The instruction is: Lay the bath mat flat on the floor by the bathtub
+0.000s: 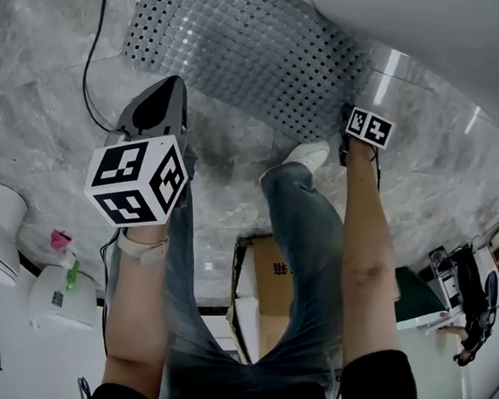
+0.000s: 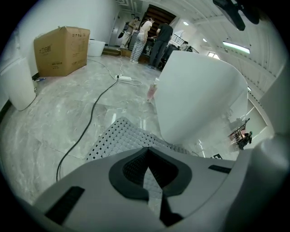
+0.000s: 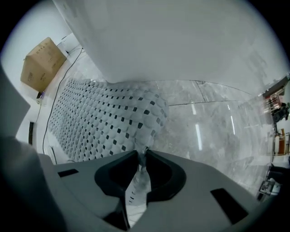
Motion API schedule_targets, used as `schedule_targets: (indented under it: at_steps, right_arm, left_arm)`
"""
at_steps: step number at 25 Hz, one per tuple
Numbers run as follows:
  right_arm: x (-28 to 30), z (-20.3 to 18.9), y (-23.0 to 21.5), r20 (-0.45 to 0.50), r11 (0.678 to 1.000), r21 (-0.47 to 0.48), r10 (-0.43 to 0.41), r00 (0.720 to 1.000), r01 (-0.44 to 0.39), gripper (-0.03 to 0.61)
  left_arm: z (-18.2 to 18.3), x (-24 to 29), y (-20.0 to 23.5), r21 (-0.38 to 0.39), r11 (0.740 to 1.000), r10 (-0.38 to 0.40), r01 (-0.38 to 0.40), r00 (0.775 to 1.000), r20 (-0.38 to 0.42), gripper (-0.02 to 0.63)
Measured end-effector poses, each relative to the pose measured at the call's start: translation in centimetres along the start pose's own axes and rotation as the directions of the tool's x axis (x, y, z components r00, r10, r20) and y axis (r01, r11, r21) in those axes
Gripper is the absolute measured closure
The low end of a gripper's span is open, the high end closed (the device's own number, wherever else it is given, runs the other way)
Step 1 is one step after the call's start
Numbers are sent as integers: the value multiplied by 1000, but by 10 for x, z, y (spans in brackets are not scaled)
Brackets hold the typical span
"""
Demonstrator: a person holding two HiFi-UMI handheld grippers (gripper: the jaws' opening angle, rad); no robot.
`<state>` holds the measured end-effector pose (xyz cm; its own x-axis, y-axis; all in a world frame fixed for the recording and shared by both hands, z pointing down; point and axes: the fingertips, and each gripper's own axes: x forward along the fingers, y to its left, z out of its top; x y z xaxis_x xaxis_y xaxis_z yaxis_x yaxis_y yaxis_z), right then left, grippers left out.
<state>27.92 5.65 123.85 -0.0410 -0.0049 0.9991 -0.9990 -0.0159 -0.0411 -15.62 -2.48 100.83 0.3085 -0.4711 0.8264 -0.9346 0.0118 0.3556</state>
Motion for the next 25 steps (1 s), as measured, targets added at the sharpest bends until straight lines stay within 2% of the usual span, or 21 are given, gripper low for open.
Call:
schedule_targets:
  at_steps: [3,6,11,14,19,25]
  right_arm:
    - [-12,-3,-3,20,1000,24,-14,1000,14,499]
    - [-25,-4,-15,31,998,24,-61,998,60,499]
    - [-37,10,-72,51,992,-5,-123,991,124,499]
    - [-41,19,-105,57,988,-18,-155,986,156,500]
    - [-57,33,-144,57,975,-49,-212,976,215,500]
    - [-59,43,-176,65,964,-79,-248,967,253,499]
  left_arm:
    - [-12,-3,-4,2,1000,-17,17,999,-31,595]
    - [-13,-7,-9,1,999,-39,40,998,-42,595]
    - [-1,-1,-27,42,998,-43,44,999,-20,597]
    - [-4,7,-31,23,999,-30,31,999,-21,597]
    - [4,6,-44,50,998,-23,24,1000,-3,596]
    - [6,6,-48,46,999,-14,13,1000,19,596]
